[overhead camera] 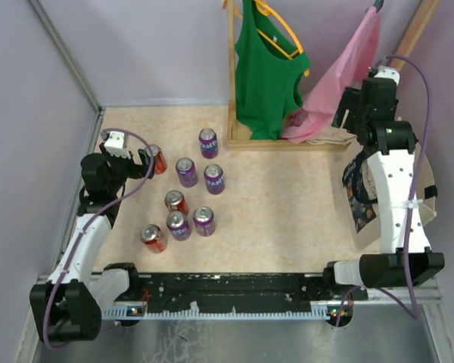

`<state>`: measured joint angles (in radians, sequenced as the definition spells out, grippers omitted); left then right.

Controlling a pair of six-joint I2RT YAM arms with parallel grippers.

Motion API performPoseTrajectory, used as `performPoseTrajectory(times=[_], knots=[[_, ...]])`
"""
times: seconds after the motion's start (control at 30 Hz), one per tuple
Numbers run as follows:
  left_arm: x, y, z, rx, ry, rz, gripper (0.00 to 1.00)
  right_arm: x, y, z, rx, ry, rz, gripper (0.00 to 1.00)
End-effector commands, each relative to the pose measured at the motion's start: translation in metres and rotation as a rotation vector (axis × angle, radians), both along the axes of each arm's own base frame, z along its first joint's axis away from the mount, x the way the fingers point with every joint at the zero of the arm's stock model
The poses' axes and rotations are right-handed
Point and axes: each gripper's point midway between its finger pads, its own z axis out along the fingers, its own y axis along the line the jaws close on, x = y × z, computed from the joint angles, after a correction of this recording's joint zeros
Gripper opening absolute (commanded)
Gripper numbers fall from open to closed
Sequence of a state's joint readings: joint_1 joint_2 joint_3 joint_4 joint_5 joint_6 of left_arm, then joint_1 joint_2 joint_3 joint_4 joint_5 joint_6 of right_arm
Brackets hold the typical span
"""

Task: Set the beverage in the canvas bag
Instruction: Move the canvas bag to the center of the board.

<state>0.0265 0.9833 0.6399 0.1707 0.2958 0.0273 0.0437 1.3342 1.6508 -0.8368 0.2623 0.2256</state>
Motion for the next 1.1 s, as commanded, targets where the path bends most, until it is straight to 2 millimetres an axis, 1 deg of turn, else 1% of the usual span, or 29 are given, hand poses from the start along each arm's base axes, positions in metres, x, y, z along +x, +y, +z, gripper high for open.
performPoseTrajectory(times=[0.0,0.17,0.3,0.33,0.4,0.5,0.57,0.6,0.63,0.67,0.73,0.8,0.83,0.9,1.07], knots=[[-0.003,-0.011,0.000,-0.001,0.005,-0.061,1.00,-0.035,-0.045,-0.012,-0.123,0.159,-0.134,0.76],[-0.006,-0.015,-0.004,-0.009,0.021,-0.083,1.00,-0.055,-0.070,-0.031,-0.105,0.241,-0.186,0.76],[-0.010,-0.021,-0.007,-0.012,0.027,-0.124,1.00,-0.072,-0.082,-0.038,-0.120,0.273,-0.208,0.76],[-0.011,-0.023,-0.008,-0.017,0.029,-0.130,1.00,-0.075,-0.085,-0.043,-0.121,0.288,-0.214,0.76],[-0.012,-0.025,-0.011,-0.032,0.041,-0.139,1.00,-0.077,-0.082,-0.057,-0.094,0.308,-0.198,0.76],[-0.013,-0.029,-0.012,-0.045,0.048,-0.159,1.00,-0.084,-0.082,-0.086,-0.073,0.384,-0.212,0.76],[-0.012,-0.029,-0.010,-0.044,0.042,-0.157,1.00,-0.090,-0.085,-0.100,-0.069,0.407,-0.227,0.76],[-0.012,-0.028,-0.009,-0.042,0.037,-0.155,1.00,-0.092,-0.086,-0.105,-0.061,0.408,-0.229,0.74],[-0.011,-0.028,-0.008,-0.041,0.035,-0.152,1.00,-0.093,-0.085,-0.109,-0.050,0.407,-0.227,0.69],[-0.011,-0.028,-0.007,-0.041,0.032,-0.153,1.00,-0.095,-0.085,-0.111,-0.044,0.410,-0.224,0.61],[-0.010,-0.028,-0.003,-0.044,0.024,-0.154,1.00,-0.096,-0.080,-0.111,-0.023,0.410,-0.214,0.35],[-0.009,-0.030,0.001,-0.050,0.019,-0.161,1.00,-0.098,-0.075,-0.107,0.009,0.397,-0.210,0.02],[-0.008,-0.031,0.004,-0.054,0.014,-0.165,1.00,-0.099,-0.072,-0.105,0.024,0.389,-0.209,0.00],[-0.004,-0.032,0.008,-0.059,0.005,-0.173,1.00,-0.105,-0.065,-0.104,0.057,0.380,-0.204,0.00],[0.011,-0.037,0.018,-0.091,0.009,-0.192,1.00,-0.126,-0.051,-0.100,0.085,0.382,-0.223,0.00]])
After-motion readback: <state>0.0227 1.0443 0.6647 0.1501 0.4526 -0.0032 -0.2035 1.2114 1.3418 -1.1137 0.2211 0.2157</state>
